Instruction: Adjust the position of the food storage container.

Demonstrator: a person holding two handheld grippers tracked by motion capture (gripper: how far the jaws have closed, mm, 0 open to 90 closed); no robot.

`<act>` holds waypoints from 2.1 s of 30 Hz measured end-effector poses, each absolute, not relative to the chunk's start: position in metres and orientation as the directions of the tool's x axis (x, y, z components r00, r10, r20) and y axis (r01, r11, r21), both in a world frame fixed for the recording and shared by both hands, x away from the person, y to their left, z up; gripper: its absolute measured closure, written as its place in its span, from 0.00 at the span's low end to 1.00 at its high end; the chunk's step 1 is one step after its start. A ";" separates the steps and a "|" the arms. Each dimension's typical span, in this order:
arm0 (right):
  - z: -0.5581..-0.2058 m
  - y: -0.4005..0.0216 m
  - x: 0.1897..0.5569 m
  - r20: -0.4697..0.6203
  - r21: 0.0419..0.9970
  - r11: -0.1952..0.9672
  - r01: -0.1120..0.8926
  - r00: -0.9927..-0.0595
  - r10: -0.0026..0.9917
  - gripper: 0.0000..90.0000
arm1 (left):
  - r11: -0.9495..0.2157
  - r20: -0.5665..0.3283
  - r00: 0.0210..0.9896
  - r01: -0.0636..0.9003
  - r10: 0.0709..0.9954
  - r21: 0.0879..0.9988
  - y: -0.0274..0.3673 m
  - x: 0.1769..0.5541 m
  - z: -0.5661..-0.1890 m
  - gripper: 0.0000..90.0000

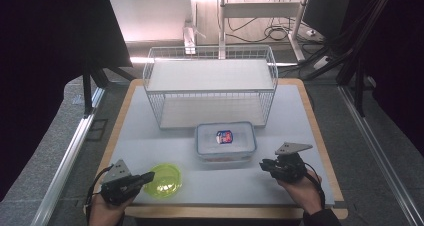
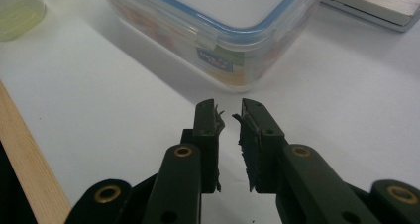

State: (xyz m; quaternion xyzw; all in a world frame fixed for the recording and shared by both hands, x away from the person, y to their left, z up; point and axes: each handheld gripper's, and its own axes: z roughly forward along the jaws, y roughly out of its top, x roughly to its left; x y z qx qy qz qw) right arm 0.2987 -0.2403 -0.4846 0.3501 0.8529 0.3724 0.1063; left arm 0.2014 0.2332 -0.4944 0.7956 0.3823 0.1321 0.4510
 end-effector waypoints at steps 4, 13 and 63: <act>-0.485 -0.241 0.299 0.080 0.711 0.474 0.519 -0.730 0.679 0.84 | -0.321 -0.148 0.713 0.478 0.685 0.817 0.217 0.199 -0.492 1.00; -0.485 -0.240 0.299 0.078 0.709 0.477 0.520 -0.730 0.679 0.83 | -0.391 -0.134 0.752 0.476 0.645 0.788 0.190 0.195 -0.495 1.00; -0.488 -0.240 0.301 0.067 0.695 0.489 0.528 -0.724 0.687 0.84 | -0.344 -0.115 0.606 0.587 0.787 0.733 0.241 0.263 -0.504 1.00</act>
